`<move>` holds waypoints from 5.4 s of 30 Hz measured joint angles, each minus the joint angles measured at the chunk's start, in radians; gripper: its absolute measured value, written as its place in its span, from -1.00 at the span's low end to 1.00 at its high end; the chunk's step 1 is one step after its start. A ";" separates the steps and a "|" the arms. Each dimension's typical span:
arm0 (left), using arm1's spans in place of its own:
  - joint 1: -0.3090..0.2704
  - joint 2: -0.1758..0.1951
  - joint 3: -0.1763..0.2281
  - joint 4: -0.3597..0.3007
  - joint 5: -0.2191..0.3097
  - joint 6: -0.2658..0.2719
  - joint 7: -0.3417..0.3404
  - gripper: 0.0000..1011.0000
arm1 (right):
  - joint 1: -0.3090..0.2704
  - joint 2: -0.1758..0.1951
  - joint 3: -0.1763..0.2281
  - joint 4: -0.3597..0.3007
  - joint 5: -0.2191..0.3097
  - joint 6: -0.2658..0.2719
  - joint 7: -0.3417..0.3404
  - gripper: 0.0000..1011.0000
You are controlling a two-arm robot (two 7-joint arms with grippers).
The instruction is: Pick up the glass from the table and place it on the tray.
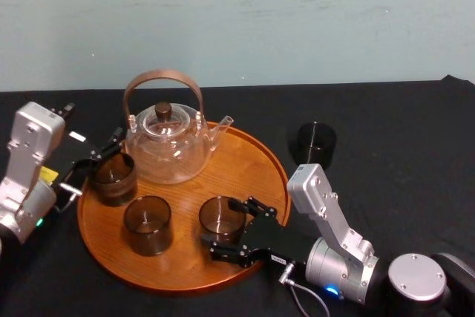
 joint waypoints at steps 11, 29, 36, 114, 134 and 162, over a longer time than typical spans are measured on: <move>0.000 0.000 0.000 0.000 0.000 0.000 0.000 0.98 | 0.000 0.000 0.000 -0.001 0.000 0.000 -0.001 0.79; 0.000 0.000 0.000 0.000 0.000 0.000 0.000 0.98 | -0.006 0.002 0.006 -0.010 0.001 -0.009 -0.007 0.98; 0.000 0.000 0.000 0.000 0.000 0.000 0.000 0.98 | -0.030 0.018 0.027 -0.065 0.009 -0.055 -0.016 0.98; 0.000 0.000 0.000 0.000 0.000 0.000 0.000 0.98 | 0.135 0.008 0.244 0.231 -0.004 -0.028 -0.090 0.98; 0.000 0.000 0.000 0.000 0.000 0.000 0.000 0.98 | 0.232 -0.037 0.221 0.374 -0.036 -0.023 -0.088 0.98; 0.000 0.000 0.000 0.000 0.000 0.000 0.000 0.98 | 0.232 -0.036 0.221 0.374 -0.037 -0.024 -0.088 0.78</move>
